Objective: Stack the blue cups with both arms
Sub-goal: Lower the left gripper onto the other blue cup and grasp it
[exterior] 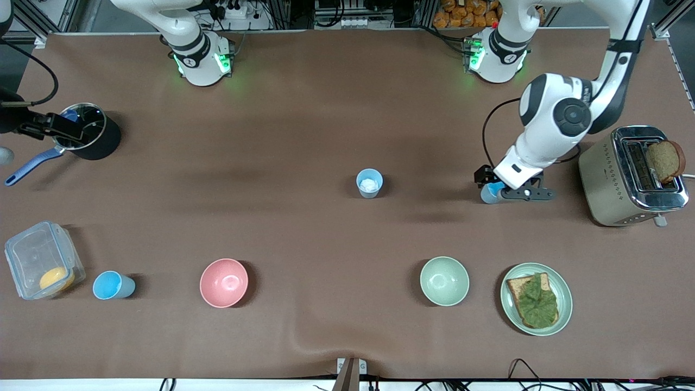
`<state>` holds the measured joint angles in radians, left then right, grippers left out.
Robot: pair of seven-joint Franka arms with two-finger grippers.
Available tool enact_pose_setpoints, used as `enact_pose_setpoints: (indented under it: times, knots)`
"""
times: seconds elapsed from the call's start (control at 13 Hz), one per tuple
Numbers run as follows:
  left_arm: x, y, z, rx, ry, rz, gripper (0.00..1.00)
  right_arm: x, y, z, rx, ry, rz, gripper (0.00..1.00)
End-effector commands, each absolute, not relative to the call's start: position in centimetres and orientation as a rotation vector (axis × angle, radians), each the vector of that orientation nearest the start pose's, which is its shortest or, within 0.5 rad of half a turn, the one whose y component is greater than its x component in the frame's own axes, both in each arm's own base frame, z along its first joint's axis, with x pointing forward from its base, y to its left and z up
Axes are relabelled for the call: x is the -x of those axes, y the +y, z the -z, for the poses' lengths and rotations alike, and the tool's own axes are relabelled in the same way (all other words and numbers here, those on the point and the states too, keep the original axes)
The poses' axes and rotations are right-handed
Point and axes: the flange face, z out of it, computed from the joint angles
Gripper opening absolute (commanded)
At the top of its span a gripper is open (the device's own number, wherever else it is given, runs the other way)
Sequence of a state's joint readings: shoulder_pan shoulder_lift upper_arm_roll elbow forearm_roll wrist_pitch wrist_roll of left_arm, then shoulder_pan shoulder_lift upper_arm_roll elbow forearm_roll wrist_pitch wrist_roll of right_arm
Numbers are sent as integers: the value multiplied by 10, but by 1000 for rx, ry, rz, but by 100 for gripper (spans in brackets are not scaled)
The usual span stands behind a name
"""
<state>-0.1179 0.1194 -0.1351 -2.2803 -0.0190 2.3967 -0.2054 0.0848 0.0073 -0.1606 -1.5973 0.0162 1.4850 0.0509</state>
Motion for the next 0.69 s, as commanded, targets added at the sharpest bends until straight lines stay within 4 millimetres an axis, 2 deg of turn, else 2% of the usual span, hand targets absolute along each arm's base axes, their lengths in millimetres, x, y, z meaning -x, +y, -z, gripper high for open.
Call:
enact_pose_setpoints:
  times: [0.0,0.23,0.46,0.54,0.62]
  knots:
    - [-509,-141,-282,3197,6,-23,100,-548,-37,-606,3127,173,-163,100]
    - [-508,-135,-252,3197,-9,-60,100,-549,-28,-606,3132,152,-163,100]
    - [-506,-133,-246,3198,-14,-57,100,-549,-27,-606,3133,152,-163,100]
    - [-506,-129,-245,3196,3,-55,87,-548,-26,-607,3132,149,-166,100]
    - [-507,-126,-245,3194,21,-51,13,-548,-26,-607,3132,149,-166,100]
